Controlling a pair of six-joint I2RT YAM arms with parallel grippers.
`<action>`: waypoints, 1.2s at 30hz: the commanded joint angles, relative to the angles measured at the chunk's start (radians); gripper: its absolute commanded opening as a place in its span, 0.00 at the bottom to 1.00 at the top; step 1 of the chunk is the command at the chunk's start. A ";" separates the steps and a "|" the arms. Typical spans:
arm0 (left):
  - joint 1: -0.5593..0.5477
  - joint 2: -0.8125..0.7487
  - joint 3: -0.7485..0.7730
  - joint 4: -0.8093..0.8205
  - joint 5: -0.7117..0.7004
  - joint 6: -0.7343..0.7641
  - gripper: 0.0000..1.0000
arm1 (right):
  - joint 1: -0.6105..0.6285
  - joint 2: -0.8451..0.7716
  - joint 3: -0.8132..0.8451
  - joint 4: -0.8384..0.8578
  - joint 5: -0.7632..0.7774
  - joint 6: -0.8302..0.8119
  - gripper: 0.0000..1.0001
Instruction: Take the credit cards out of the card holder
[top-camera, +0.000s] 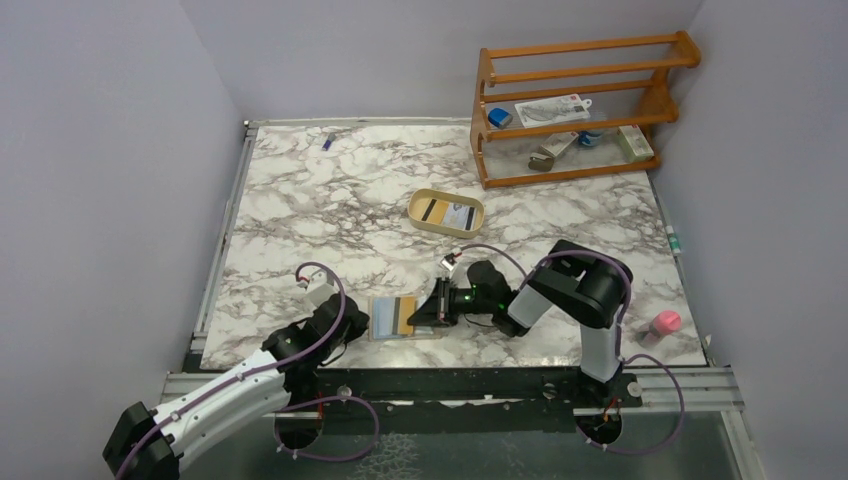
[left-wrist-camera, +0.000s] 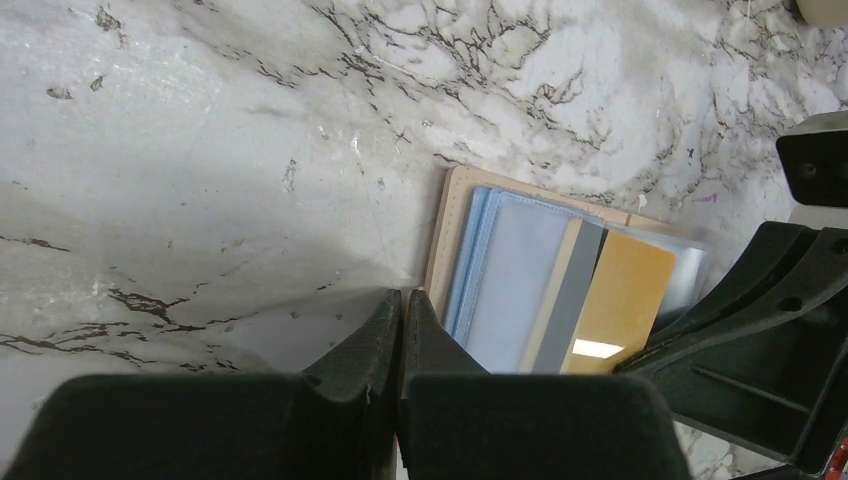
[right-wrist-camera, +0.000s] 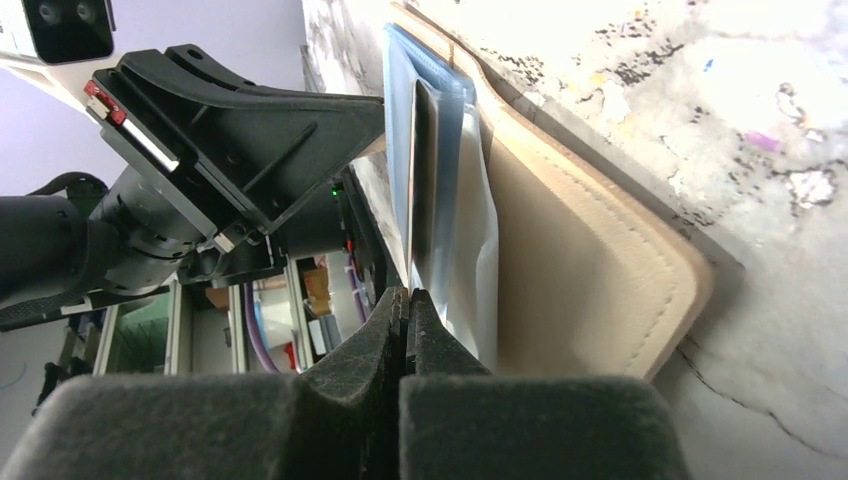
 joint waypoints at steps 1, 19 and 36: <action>0.000 -0.013 0.021 -0.026 -0.019 0.003 0.00 | -0.005 -0.034 -0.013 -0.048 0.007 -0.039 0.01; 0.001 -0.038 0.050 -0.033 -0.019 0.050 0.00 | -0.217 -0.505 0.194 -0.897 0.265 -0.486 0.01; 0.000 -0.054 0.057 -0.037 0.022 0.086 0.00 | -0.404 -0.048 0.706 -0.936 0.046 -0.541 0.01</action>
